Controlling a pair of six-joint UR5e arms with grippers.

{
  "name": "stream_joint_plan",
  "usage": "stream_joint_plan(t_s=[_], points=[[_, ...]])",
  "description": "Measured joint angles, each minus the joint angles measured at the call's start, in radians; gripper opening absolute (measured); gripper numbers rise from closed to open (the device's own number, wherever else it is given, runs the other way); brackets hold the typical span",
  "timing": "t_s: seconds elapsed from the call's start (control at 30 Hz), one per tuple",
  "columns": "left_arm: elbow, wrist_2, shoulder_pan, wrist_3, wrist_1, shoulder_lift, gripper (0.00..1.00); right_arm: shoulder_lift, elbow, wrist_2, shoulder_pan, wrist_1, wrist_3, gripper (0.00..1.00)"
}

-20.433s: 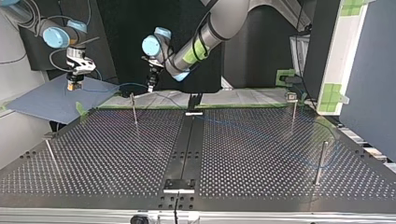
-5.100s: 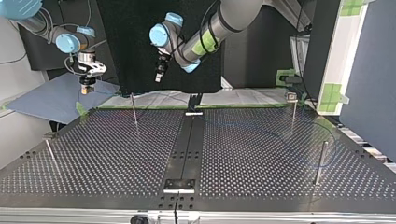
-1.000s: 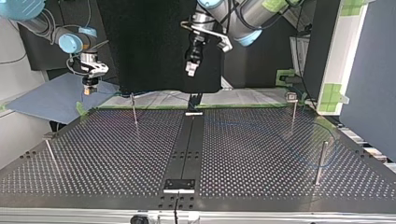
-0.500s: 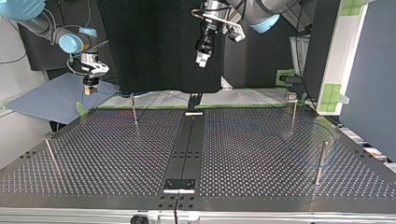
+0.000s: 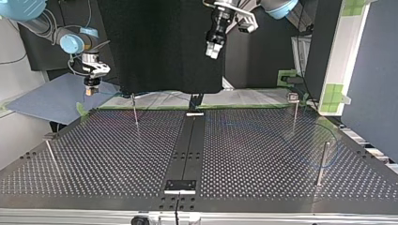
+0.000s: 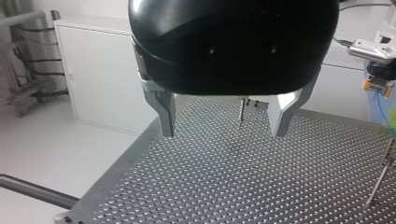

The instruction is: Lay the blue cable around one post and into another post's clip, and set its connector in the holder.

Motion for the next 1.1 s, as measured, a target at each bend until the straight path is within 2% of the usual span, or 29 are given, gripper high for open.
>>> stream_joint_plan(t_s=[0.27,0.6,0.87,1.1], points=[[-0.07,0.001,0.01,-0.001,0.009,0.038,0.98,0.0,0.0,0.0,0.002,0.0,0.0,0.0],[-0.164,-0.001,0.02,0.009,0.019,0.021,0.98,0.0,0.0,0.0,0.005,0.0,0.0,0.0],[-0.229,-0.003,0.032,0.005,0.084,-0.001,0.98,0.0,0.0,0.0,0.005,0.0,0.0,0.0],[-0.235,-0.014,0.041,0.004,0.145,-0.003,0.98,0.0,0.0,0.0,0.005,-0.002,0.0,0.0]])
